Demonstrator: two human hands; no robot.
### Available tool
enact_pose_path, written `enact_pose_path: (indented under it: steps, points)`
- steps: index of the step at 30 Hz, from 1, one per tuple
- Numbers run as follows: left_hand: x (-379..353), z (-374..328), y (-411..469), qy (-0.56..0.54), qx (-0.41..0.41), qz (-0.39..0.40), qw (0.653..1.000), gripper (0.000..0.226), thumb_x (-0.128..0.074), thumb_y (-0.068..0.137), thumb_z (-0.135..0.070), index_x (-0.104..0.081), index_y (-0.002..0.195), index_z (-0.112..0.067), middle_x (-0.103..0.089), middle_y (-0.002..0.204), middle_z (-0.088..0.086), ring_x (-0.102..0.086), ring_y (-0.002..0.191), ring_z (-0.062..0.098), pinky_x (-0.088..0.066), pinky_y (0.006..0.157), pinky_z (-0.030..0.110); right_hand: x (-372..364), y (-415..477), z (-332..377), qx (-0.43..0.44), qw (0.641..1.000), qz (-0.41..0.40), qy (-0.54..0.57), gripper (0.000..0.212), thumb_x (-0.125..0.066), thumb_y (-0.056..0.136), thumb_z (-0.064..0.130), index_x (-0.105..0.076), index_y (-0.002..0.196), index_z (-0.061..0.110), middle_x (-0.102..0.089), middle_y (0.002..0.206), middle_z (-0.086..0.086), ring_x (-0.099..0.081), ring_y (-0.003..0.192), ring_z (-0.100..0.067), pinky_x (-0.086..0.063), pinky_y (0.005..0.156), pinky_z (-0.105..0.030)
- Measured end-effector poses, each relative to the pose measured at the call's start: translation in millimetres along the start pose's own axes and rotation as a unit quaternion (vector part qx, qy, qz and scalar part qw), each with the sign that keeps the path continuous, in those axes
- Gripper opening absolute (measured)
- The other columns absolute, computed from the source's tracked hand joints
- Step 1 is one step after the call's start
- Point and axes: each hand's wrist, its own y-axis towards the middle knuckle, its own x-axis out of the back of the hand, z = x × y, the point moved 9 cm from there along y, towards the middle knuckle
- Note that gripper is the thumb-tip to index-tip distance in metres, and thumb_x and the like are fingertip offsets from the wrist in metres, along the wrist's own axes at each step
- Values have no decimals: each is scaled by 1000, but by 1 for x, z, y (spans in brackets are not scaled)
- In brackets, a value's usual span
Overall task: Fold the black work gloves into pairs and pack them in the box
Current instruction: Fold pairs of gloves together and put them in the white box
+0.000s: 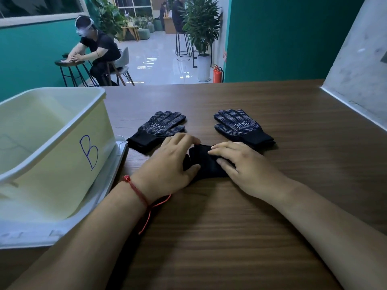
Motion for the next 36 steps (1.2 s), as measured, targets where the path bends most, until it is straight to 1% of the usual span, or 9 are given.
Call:
enact_pose_path:
  steps: [3,5,10,18,21,26,30,32,36]
  points:
    - [-10,3,-1,50,36,51,997,65,-41,88,-54,-56,146,-28,-49,154,-3,-38,147,24,-33,122,40,-2,-1,-1,-14,1000,21,-16,35,-55,109,25,-68,141,31,-62,146,19,-52,134,-11,-43,116,-39]
    - [-6,1,-1,46,29,41,998,61,-41,93,-55,-58,145,-28,-50,155,-2,-37,148,23,-33,123,41,-3,-2,0,-20,999,33,-21,36,-52,110,27,-65,144,34,-58,149,20,-49,137,-11,-41,118,-39]
    - [1,-30,-3,58,-107,59,991,37,-65,89,-61,-66,115,-35,-61,128,-15,-55,124,15,-48,105,41,-2,-3,-1,-25,999,41,-17,37,-50,111,31,-63,145,37,-56,148,24,-47,138,-10,-40,118,-41]
    - [8,-47,-1,97,-150,-7,984,22,-57,97,-42,-65,107,-25,-64,107,-8,-59,102,18,-51,92,42,10,-4,11,-17,999,7,37,36,-51,106,49,-72,131,36,-63,136,26,-47,138,-1,-42,117,-38]
    - [18,-54,-3,78,-160,-35,983,22,-57,97,-38,-64,106,-19,-62,103,-4,-60,95,19,-50,87,37,23,-7,25,21,996,-31,84,34,-65,96,52,-79,119,30,-73,117,18,-63,123,-4,-52,105,-35]
    - [43,-46,-5,-51,-104,-75,990,9,-62,103,-26,-61,105,-17,-66,88,-10,-59,74,3,-48,70,27,41,-12,20,1,982,-83,171,13,-82,94,30,-82,107,28,-79,88,10,-76,82,-14,-61,75,-40]
    - [51,-32,-6,-210,-10,-123,970,17,-74,99,-26,-68,114,-20,-73,84,-7,-66,71,2,-52,69,23,38,-10,9,-51,938,-71,335,9,-77,98,16,-81,104,20,-79,87,0,-76,82,-16,-60,76,-30]
    - [41,-25,-3,-348,44,-72,934,24,-78,96,-22,-69,117,-18,-74,78,-1,-65,60,13,-51,61,30,38,-8,5,-62,916,-72,390,8,-73,100,11,-79,105,13,-79,88,-4,-74,83,-20,-58,79,-29]
    - [29,-21,0,-428,67,-30,901,11,-77,94,-12,-74,104,-12,-65,68,11,-54,61,25,-44,59,35,36,-7,-4,-95,869,-95,476,8,-73,98,6,-76,105,4,-76,88,-6,-71,84,-18,-57,77,-29]
